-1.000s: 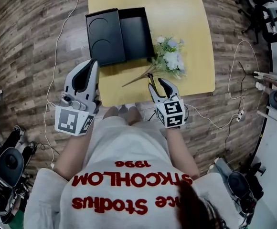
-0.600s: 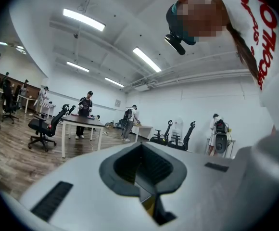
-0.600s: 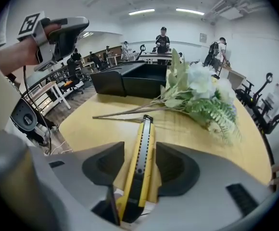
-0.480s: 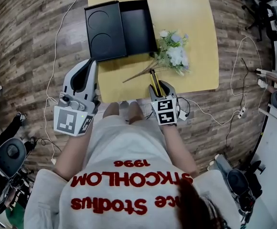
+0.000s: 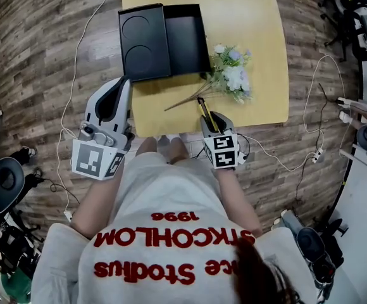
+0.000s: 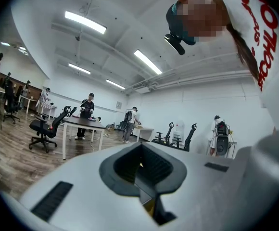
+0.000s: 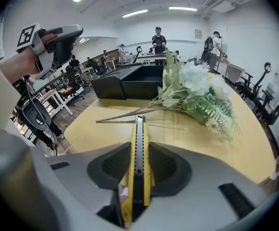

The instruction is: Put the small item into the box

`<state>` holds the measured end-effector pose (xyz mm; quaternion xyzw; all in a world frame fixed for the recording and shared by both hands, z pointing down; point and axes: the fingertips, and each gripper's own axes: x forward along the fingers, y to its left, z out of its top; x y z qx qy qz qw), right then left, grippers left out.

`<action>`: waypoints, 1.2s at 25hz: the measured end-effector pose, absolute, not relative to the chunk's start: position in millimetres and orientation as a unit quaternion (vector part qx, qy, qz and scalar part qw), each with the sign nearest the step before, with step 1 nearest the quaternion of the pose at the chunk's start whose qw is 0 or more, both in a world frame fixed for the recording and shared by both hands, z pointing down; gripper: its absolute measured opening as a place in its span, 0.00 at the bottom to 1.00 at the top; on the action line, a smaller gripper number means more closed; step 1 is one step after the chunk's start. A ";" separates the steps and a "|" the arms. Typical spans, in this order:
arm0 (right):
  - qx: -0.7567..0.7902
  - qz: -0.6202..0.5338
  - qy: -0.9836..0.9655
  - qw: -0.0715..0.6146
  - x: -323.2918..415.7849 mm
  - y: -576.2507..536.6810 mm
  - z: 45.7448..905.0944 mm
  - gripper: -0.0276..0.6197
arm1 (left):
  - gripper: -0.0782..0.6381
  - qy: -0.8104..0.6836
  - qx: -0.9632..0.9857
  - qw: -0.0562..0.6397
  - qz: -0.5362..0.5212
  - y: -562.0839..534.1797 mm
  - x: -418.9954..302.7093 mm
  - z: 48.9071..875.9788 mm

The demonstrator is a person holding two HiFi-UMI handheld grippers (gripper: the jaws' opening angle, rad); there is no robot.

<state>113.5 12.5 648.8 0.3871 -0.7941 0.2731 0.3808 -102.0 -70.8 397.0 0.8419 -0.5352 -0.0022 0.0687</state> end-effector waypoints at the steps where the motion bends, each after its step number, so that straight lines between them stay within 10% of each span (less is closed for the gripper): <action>1: 0.389 0.270 -0.797 0.375 113.1 10.9 645.2 0.22 | 0.12 -0.536 0.841 0.068 -0.003 -70.4 -102.9 395.5; 30: 0.453 0.128 -0.881 0.039 96.6 -124.1 377.1 0.22 | 0.12 -0.575 0.817 -0.006 -0.032 -90.4 -113.7 315.9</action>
